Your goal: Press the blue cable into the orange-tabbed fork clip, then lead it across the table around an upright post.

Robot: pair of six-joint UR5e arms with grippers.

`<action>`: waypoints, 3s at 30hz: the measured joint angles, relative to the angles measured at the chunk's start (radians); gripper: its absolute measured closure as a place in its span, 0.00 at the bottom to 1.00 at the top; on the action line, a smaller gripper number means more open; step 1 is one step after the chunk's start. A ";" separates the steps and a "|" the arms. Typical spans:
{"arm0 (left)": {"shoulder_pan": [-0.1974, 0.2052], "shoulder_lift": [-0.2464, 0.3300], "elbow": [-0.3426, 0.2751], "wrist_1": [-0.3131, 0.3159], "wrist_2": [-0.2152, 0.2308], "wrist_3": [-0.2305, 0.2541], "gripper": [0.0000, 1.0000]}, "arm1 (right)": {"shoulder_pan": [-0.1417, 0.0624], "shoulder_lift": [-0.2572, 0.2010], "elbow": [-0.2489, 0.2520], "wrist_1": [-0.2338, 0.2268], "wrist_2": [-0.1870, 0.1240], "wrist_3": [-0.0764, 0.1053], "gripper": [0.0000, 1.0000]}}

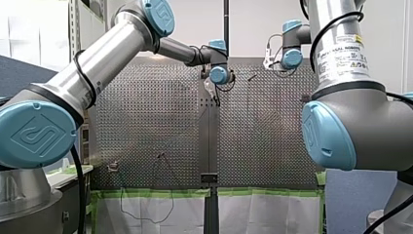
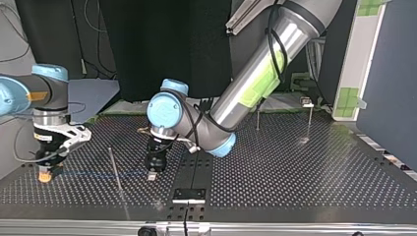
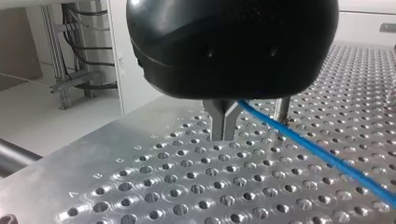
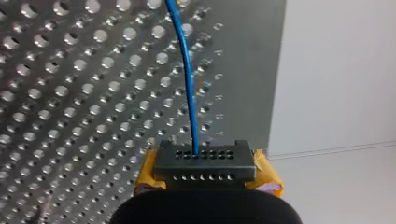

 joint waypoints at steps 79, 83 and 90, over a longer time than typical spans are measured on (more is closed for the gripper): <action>-0.028 -0.007 -0.079 -0.178 -0.127 0.112 0.00 | 0.005 0.110 0.449 -0.354 0.214 0.098 1.00; -0.031 -0.007 -0.079 -0.178 -0.130 0.112 0.00 | -0.001 0.146 0.486 -0.391 0.240 0.091 1.00; -0.035 -0.007 -0.079 -0.178 -0.132 0.112 0.00 | -0.030 0.206 0.547 -0.452 0.256 0.084 1.00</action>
